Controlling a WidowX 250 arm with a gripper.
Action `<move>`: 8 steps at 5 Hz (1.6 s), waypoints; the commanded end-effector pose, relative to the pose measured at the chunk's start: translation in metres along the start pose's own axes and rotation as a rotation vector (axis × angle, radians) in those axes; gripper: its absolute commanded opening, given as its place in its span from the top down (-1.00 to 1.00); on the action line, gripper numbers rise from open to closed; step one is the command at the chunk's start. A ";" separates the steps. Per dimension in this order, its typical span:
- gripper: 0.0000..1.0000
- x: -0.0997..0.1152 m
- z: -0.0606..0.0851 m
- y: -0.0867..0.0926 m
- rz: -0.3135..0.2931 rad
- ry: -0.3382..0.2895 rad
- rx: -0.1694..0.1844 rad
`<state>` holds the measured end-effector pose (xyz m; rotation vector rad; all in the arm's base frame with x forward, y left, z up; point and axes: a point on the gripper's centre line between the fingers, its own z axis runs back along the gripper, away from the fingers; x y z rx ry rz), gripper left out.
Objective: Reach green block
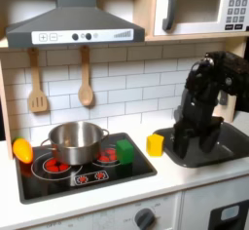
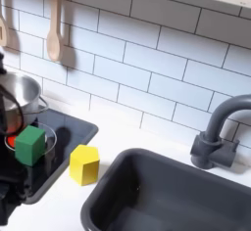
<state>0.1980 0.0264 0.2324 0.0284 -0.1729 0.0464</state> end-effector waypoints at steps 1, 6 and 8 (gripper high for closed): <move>-1.00 0.029 -0.007 0.005 0.039 -0.006 0.013; -1.00 0.083 -0.025 0.034 0.107 -0.037 0.049; -1.00 0.100 -0.036 0.044 0.091 -0.035 0.057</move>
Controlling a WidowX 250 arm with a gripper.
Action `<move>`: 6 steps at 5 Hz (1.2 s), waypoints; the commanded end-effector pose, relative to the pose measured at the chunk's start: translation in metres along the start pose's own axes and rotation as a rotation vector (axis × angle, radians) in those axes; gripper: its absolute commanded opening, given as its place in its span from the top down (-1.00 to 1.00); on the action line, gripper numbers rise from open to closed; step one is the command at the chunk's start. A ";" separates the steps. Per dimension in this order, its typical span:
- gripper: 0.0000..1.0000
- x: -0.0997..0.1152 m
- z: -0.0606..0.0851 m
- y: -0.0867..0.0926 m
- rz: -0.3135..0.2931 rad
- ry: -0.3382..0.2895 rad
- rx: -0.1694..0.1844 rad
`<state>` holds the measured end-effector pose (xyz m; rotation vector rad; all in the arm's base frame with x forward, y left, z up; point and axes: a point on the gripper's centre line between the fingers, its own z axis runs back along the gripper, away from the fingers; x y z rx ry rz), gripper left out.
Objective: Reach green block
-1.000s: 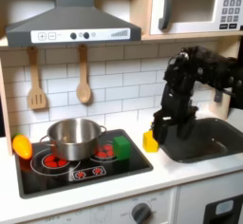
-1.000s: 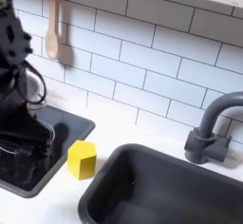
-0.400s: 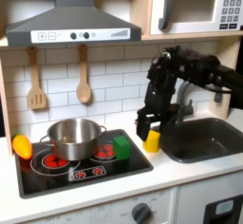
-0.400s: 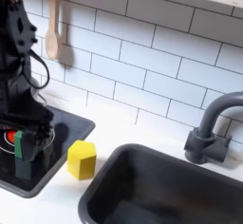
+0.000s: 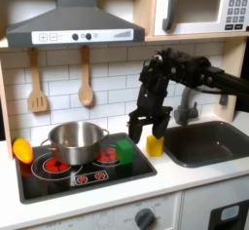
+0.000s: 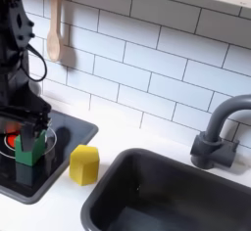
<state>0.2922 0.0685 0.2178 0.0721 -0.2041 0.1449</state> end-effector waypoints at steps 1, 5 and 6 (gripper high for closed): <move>-1.00 0.012 -0.007 0.013 -0.008 -0.012 0.002; -1.00 0.032 -0.031 0.022 -0.073 0.008 -0.048; -1.00 0.034 -0.034 0.017 -0.097 0.010 -0.056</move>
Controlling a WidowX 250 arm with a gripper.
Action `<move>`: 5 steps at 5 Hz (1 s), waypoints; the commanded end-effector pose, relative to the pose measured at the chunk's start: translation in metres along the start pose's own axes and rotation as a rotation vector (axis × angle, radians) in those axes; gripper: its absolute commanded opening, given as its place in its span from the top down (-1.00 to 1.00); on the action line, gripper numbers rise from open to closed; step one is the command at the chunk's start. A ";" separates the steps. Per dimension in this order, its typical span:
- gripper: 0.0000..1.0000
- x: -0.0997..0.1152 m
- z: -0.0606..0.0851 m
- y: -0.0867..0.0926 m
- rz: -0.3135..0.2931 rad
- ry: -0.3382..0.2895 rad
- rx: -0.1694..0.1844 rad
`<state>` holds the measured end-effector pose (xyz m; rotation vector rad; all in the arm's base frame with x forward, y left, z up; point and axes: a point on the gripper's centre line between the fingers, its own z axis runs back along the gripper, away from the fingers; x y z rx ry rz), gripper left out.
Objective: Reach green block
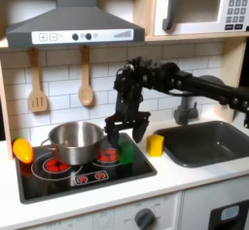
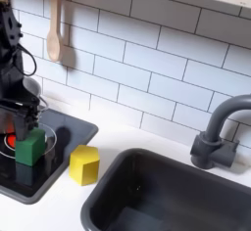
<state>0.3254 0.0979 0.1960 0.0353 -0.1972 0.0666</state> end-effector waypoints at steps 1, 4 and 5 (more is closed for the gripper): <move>-1.00 0.005 -0.007 -0.004 -0.016 0.005 -0.005; -1.00 0.011 -0.022 -0.013 -0.018 0.010 -0.012; -1.00 0.014 -0.026 -0.012 -0.010 0.013 -0.008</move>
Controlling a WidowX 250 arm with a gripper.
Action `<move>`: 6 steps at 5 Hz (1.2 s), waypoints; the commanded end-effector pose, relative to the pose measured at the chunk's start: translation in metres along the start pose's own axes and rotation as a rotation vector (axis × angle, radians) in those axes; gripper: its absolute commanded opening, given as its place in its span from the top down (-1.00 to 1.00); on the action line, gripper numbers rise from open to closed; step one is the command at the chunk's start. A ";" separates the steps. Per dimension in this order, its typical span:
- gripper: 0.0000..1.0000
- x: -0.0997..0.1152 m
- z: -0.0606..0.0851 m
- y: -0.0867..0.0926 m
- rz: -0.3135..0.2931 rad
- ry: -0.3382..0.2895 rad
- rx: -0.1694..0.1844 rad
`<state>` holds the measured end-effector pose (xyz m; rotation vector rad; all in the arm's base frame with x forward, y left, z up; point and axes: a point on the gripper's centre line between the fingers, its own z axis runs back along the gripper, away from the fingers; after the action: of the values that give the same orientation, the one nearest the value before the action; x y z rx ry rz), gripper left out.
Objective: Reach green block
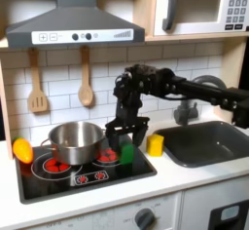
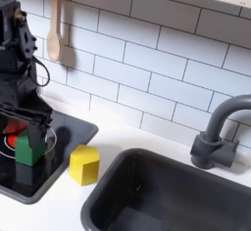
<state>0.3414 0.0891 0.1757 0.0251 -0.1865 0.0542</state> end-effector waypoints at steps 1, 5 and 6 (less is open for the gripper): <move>-1.00 0.003 -0.011 -0.007 -0.007 0.020 0.001; -1.00 0.006 -0.038 -0.007 0.011 0.090 0.017; -1.00 0.008 -0.044 -0.012 0.000 0.110 0.017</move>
<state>0.3588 0.0789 0.1368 0.0408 -0.0863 0.0598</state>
